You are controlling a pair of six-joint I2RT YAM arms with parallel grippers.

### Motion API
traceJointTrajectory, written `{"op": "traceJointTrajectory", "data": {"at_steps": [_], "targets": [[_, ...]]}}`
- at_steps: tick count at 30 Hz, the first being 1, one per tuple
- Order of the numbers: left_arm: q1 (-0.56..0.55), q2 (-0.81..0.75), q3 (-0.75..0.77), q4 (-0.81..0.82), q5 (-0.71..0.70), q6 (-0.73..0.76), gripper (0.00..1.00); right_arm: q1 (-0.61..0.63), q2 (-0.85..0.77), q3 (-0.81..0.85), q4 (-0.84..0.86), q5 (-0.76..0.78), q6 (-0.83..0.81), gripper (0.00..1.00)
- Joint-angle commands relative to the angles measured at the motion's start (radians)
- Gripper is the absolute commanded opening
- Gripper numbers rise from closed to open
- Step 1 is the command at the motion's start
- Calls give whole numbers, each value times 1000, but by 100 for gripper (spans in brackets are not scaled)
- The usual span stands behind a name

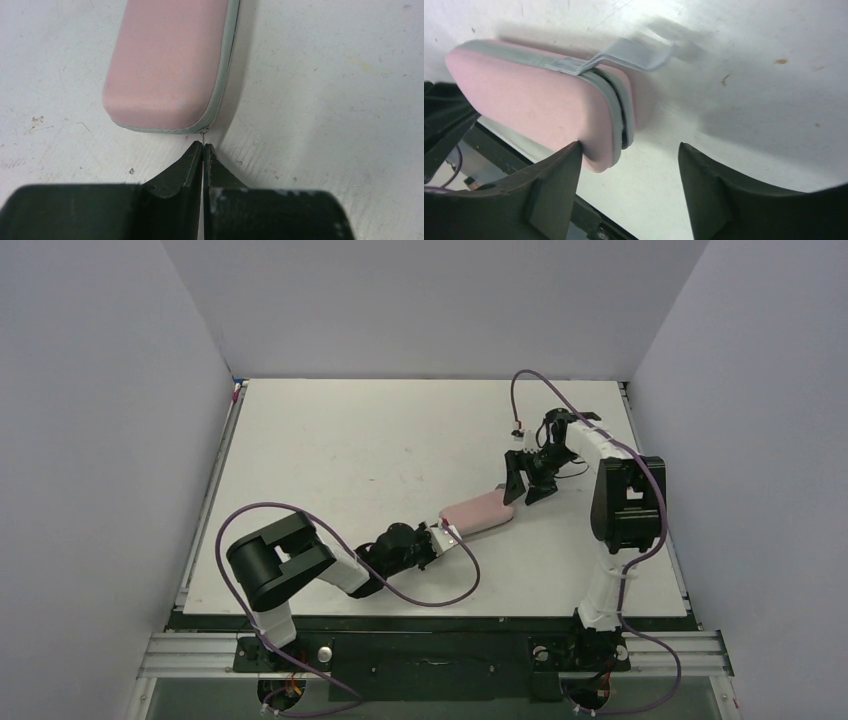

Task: Open the umbrella

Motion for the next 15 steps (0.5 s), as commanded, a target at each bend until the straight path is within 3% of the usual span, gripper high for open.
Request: {"op": "traceJointTrajectory", "data": {"at_steps": [1, 2, 4, 11, 15], "targets": [[-2, -10, 11, -37, 10, -41, 0, -22, -60, 10, 70, 71, 44, 74], [-3, -4, 17, -44, 9, -49, 0, -25, -92, -4, 74, 40, 52, 81], [-14, 6, 35, -45, 7, -60, 0, -30, -140, -62, 78, 2, 74, 83], [-57, 31, 87, -44, -4, -81, 0, -29, -274, -311, 169, -108, 231, 83], [-83, 46, 103, -50, -7, -83, 0, -22, -311, -370, 236, -150, 310, 83]]}}
